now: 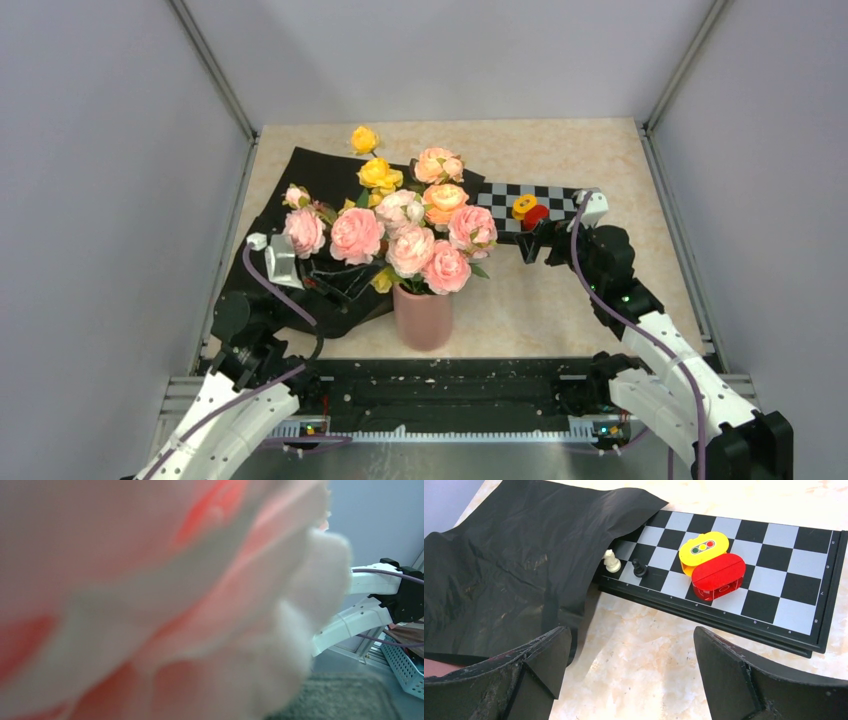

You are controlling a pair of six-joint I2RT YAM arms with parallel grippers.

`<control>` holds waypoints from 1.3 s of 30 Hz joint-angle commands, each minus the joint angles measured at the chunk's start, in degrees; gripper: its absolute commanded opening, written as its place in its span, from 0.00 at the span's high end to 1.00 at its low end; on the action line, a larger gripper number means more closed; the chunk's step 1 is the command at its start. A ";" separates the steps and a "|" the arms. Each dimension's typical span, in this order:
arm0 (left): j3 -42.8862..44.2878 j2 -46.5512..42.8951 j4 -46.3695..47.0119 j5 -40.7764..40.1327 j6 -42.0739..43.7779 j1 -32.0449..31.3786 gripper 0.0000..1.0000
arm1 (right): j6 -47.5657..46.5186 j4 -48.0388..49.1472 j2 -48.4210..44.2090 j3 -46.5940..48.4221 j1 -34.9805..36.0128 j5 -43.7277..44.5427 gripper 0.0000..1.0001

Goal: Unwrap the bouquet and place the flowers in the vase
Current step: Insert the fake flower into the vase.

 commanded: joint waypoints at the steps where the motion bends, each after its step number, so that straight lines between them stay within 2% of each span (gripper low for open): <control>1: -2.00 0.11 -9.66 1.47 0.62 -0.17 0.90 | -0.19 3.20 0.05 0.64 -0.76 -1.00 0.05; 8: 1.36 -0.11 -16.49 -0.74 4.55 -0.17 0.59 | -0.34 2.64 -0.61 0.74 -0.77 -0.74 0.05; 19: 5.13 -4.49 -25.11 -5.92 6.70 -0.16 0.30 | -0.45 2.24 -1.19 0.69 -0.78 -0.52 0.05; 24: 5.81 -8.74 -30.46 -12.44 8.63 -0.15 0.03 | -0.47 2.15 -1.34 0.66 -0.79 -0.52 0.05; 35: 8.07 -13.16 -38.58 -25.44 11.25 -0.17 0.01 | -0.54 1.58 -2.27 0.72 -0.77 -0.45 0.05; 39: 8.07 -14.28 -41.25 -34.44 11.54 -0.16 0.01 | -0.61 1.28 -2.82 0.72 -0.72 -0.26 0.05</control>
